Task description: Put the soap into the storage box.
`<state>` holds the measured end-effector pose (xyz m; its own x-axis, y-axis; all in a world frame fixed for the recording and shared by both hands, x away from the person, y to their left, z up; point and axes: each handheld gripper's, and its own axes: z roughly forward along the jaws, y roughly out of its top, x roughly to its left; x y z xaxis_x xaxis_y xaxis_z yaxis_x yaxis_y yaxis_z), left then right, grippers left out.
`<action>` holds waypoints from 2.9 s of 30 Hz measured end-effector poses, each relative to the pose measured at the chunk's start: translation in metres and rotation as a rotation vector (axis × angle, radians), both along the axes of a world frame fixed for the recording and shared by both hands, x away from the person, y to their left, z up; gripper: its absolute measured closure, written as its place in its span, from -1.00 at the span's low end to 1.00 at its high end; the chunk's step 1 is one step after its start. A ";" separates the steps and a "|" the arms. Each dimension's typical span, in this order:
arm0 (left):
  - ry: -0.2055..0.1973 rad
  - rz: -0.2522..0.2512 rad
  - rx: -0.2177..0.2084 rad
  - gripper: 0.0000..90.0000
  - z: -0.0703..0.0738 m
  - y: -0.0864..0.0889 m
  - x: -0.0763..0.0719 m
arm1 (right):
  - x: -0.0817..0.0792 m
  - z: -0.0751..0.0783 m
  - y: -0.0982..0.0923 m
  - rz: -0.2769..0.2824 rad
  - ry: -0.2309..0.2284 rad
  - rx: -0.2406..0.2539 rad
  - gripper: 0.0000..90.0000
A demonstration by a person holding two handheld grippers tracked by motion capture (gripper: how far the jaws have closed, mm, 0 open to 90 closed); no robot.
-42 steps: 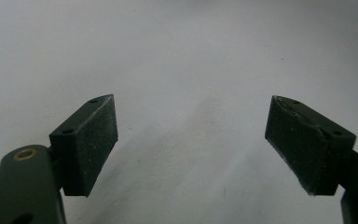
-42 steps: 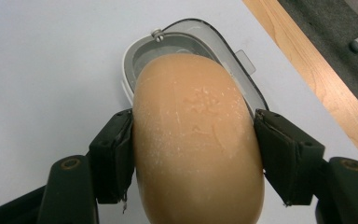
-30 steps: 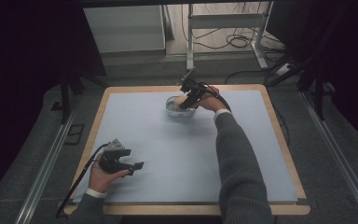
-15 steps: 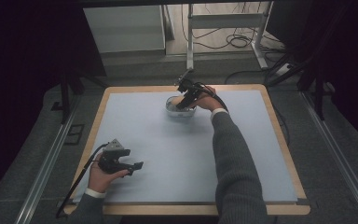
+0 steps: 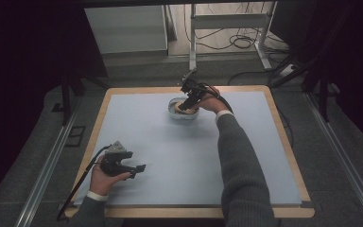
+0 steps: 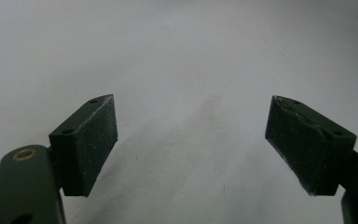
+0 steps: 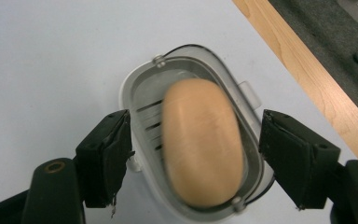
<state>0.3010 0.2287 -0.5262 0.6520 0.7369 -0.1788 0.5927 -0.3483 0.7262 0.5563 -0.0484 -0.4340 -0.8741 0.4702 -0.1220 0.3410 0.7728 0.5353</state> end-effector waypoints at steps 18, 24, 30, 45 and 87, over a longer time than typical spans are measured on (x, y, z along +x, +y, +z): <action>0.006 -0.015 0.011 -0.64 -0.001 -0.005 0.001 | -0.024 0.006 -0.034 -0.051 0.003 0.058 -0.43; 0.002 -0.011 0.015 -0.64 -0.001 -0.004 0.001 | -0.035 0.003 -0.046 -0.064 -0.002 0.069 -0.45; 0.003 0.004 0.015 -0.64 0.000 0.000 0.001 | -0.050 -0.001 -0.061 -0.083 -0.011 0.100 -0.50; 0.005 0.002 0.021 -0.64 0.000 -0.003 0.000 | -0.095 -0.007 -0.100 -0.127 -0.044 0.181 -0.56; -0.008 0.011 0.045 -0.65 0.003 -0.003 -0.004 | -0.215 -0.060 -0.183 -0.273 -0.140 0.320 -0.56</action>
<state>0.2974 0.2252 -0.5233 0.6447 0.7514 -0.1402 0.5913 -0.3740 0.7144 0.3416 -0.2315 -0.4944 -0.6978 0.7151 -0.0407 0.4170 0.4518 0.7887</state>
